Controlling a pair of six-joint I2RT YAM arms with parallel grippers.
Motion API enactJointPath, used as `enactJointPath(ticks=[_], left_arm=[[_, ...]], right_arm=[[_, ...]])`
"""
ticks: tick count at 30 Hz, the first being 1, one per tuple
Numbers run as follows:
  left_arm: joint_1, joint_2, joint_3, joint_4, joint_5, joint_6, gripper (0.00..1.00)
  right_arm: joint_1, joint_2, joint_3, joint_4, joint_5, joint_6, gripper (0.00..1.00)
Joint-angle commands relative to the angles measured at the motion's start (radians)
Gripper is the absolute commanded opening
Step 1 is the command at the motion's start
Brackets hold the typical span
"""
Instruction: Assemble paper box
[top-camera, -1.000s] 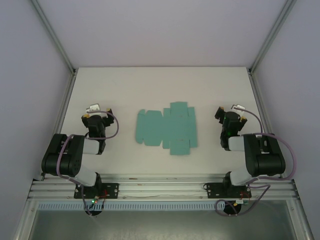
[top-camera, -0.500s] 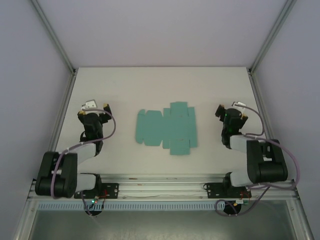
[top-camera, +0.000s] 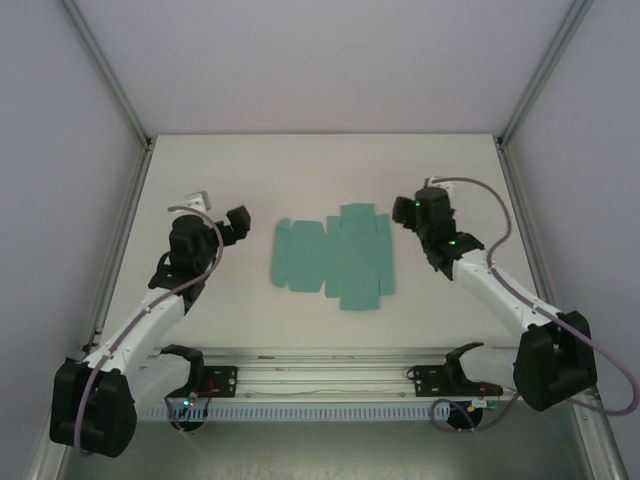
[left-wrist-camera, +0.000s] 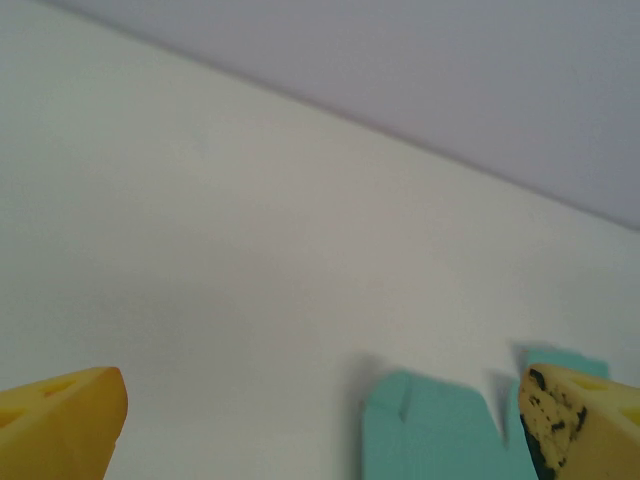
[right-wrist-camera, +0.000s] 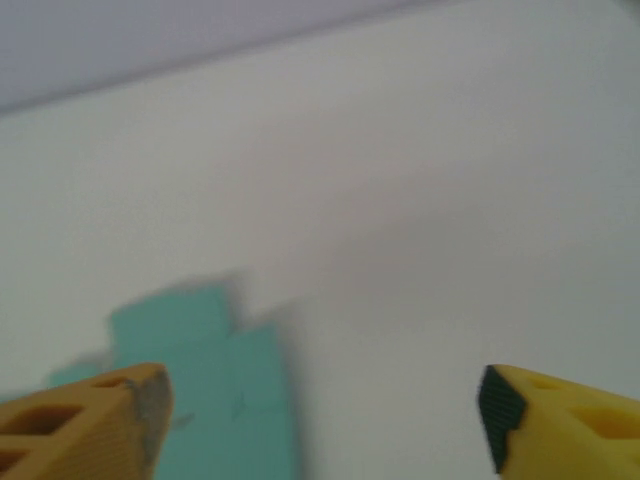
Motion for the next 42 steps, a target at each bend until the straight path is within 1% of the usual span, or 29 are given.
enactJointPath(ticks=[1, 4, 6, 7, 10, 15, 17, 20, 26, 28, 33, 36, 37, 40, 42], left_arm=[[-0.021, 0.027, 0.038, -0.171, 0.184, -0.084, 1.00], [-0.044, 0.080, 0.057, -0.234, 0.230, -0.058, 0.99], [-0.054, 0.106, 0.041, -0.221, 0.259, -0.054, 1.00], [-0.055, 0.121, 0.029, -0.196, 0.287, -0.055, 1.00], [-0.060, 0.166, 0.012, -0.140, 0.346, -0.062, 1.00], [-0.071, 0.259, 0.019, -0.065, 0.413, -0.073, 1.00], [-0.073, 0.297, 0.033, -0.063, 0.420, -0.081, 1.00], [-0.074, 0.347, 0.038, -0.023, 0.450, -0.075, 1.00], [-0.076, 0.481, 0.068, 0.079, 0.515, -0.096, 1.00], [-0.077, 0.538, 0.087, 0.127, 0.562, -0.117, 0.97], [-0.098, 0.659, 0.135, 0.269, 0.681, -0.185, 0.84], [-0.116, 0.706, 0.162, 0.307, 0.704, -0.215, 0.68], [-0.118, 0.715, 0.168, 0.314, 0.708, -0.221, 0.63], [-0.122, 0.711, 0.174, 0.322, 0.697, -0.223, 0.39], [-0.122, 0.688, 0.170, 0.310, 0.666, -0.215, 0.18]], right_arm=[[0.064, 0.065, 0.031, -0.210, -0.173, 0.106, 0.68], [0.097, 0.114, 0.025, -0.192, -0.257, 0.139, 0.54], [0.100, 0.135, 0.002, -0.156, -0.256, 0.156, 0.46], [0.099, 0.148, -0.009, -0.144, -0.242, 0.169, 0.44], [0.099, 0.198, -0.016, -0.136, -0.217, 0.188, 0.43], [0.084, 0.291, -0.032, -0.100, -0.207, 0.223, 0.40], [0.065, 0.321, -0.043, -0.076, -0.234, 0.243, 0.38], [0.050, 0.347, -0.078, -0.017, -0.264, 0.256, 0.38], [0.040, 0.372, -0.112, 0.007, -0.268, 0.252, 0.38], [0.037, 0.375, -0.119, 0.009, -0.262, 0.244, 0.38], [0.034, 0.383, -0.136, 0.017, -0.250, 0.236, 0.38], [0.031, 0.381, -0.148, 0.025, -0.254, 0.241, 0.38], [0.032, 0.380, -0.151, 0.027, -0.255, 0.243, 0.38], [0.030, 0.369, -0.158, 0.027, -0.251, 0.243, 0.38], [0.024, 0.348, -0.159, 0.025, -0.258, 0.240, 0.39]])
